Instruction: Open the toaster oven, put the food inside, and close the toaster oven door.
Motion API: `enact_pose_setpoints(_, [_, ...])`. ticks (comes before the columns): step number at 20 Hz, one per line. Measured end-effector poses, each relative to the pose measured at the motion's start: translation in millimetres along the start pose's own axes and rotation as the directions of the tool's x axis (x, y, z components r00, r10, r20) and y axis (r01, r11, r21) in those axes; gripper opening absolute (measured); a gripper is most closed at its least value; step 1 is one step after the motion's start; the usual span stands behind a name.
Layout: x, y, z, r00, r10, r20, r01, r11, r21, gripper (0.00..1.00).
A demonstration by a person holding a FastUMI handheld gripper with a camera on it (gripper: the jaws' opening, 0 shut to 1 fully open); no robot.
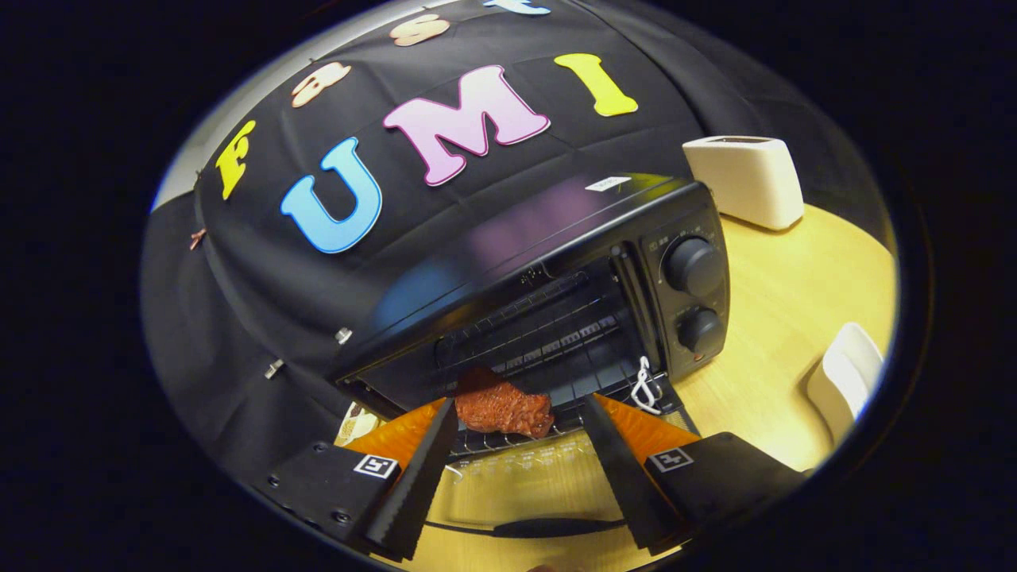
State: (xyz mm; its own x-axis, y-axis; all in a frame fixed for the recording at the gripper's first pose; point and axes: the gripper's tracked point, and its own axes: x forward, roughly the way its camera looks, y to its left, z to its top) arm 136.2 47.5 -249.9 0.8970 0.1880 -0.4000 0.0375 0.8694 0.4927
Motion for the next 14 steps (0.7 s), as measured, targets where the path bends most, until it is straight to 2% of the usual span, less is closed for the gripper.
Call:
enact_pose_setpoints(5, [-32, -12, 16, 1.0, -0.02, -0.005, 0.019, 0.997, -0.077, 0.98])
enact_pose_setpoints(10, [-74, -19, 42, 0.998, -0.04, 0.042, 0.047, 0.981, -0.187, 0.98])
enact_pose_setpoints(14, [-101, -17, 41, 0.998, -0.04, 0.039, 0.049, 0.966, -0.254, 0.98])
